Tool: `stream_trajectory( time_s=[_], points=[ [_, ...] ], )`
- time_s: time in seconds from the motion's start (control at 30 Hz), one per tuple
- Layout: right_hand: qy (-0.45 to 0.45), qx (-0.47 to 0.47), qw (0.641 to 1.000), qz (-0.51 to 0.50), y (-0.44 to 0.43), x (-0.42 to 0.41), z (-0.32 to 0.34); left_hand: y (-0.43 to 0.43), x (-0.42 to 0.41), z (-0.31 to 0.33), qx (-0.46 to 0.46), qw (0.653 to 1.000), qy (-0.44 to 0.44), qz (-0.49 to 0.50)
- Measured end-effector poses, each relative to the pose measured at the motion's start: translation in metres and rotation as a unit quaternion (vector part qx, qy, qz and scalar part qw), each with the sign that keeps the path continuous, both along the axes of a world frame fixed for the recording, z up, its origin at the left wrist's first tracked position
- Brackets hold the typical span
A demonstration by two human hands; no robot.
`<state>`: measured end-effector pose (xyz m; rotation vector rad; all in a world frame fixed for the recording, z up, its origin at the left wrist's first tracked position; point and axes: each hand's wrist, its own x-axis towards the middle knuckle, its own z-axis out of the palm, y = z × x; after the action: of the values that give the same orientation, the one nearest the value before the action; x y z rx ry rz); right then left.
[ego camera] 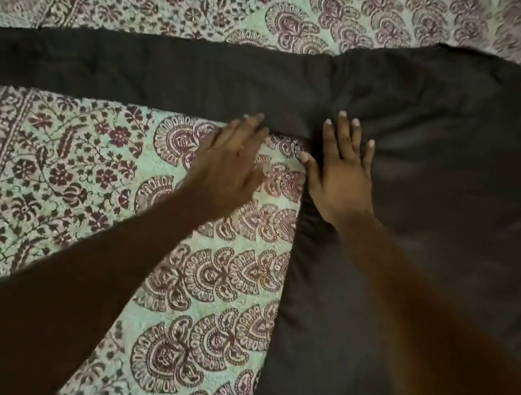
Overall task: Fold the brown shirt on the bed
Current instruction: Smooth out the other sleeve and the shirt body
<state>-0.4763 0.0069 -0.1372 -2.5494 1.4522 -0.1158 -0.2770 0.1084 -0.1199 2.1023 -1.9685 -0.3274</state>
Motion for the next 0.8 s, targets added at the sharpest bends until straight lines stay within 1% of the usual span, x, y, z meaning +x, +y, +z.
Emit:
stream_trajectory(
  time_s=[0.13, 0.2, 0.27, 0.3, 0.37, 0.43, 0.5, 0.53, 0.57, 0.6, 0.63, 0.67, 0.7, 0.73, 0.8],
  points=[
    [0.069, 0.069, 0.994, -0.058, -0.031, 0.053, 0.004, -0.048, 0.070, -0.002, 0.043, 0.996, -0.053, 0.056],
    [0.110, 0.077, 0.987, -0.088, -0.039, 0.081, 0.002, -0.050, 0.104, -0.010, 0.066, 0.991, -0.076, 0.087],
    [0.123, 0.084, 0.984, -0.103, -0.041, 0.115, -0.001, -0.038, 0.136, -0.019, 0.088, 0.985, -0.091, 0.121],
    [0.123, 0.090, 0.984, -0.094, -0.040, 0.133, -0.002, -0.029, 0.151, -0.022, 0.089, 0.982, -0.095, 0.136],
    [0.112, 0.104, 0.987, -0.044, -0.033, 0.164, -0.006, -0.007, 0.176, -0.026, 0.073, 0.981, -0.102, 0.148],
    [0.096, 0.104, 0.989, 0.050, -0.026, 0.188, -0.006, 0.010, 0.198, -0.028, 0.053, 0.982, -0.111, 0.144],
    [0.074, 0.079, 0.984, 0.139, -0.025, 0.197, -0.004, 0.019, 0.213, -0.028, 0.046, 0.982, -0.110, 0.148],
    [0.058, 0.062, 0.987, 0.139, -0.026, 0.197, -0.005, 0.022, 0.219, -0.028, 0.047, 0.982, -0.103, 0.152],
    [0.041, 0.046, 0.994, 0.091, -0.027, 0.194, -0.006, 0.025, 0.222, -0.029, 0.044, 0.982, -0.095, 0.157],
    [0.026, 0.034, 0.999, 0.002, -0.027, 0.192, -0.012, 0.029, 0.223, -0.031, 0.035, 0.982, -0.088, 0.161],
    [0.015, 0.029, 0.994, -0.103, -0.028, 0.191, -0.017, 0.032, 0.223, -0.032, 0.021, 0.982, -0.078, 0.168],
    [0.011, 0.025, 0.981, -0.191, -0.028, 0.191, -0.022, 0.033, 0.221, -0.033, 0.004, 0.982, -0.066, 0.178],
    [0.016, 0.025, 0.970, -0.240, -0.028, 0.195, -0.024, 0.035, 0.219, -0.035, -0.013, 0.980, -0.053, 0.191],
    [0.026, 0.035, 0.966, -0.253, -0.027, 0.204, -0.024, 0.036, 0.219, -0.037, -0.028, 0.977, -0.044, 0.207],
    [0.045, 0.070, 0.975, -0.208, -0.025, 0.230, -0.023, 0.036, 0.219, -0.039, -0.044, 0.969, -0.039, 0.240]
  ],
)
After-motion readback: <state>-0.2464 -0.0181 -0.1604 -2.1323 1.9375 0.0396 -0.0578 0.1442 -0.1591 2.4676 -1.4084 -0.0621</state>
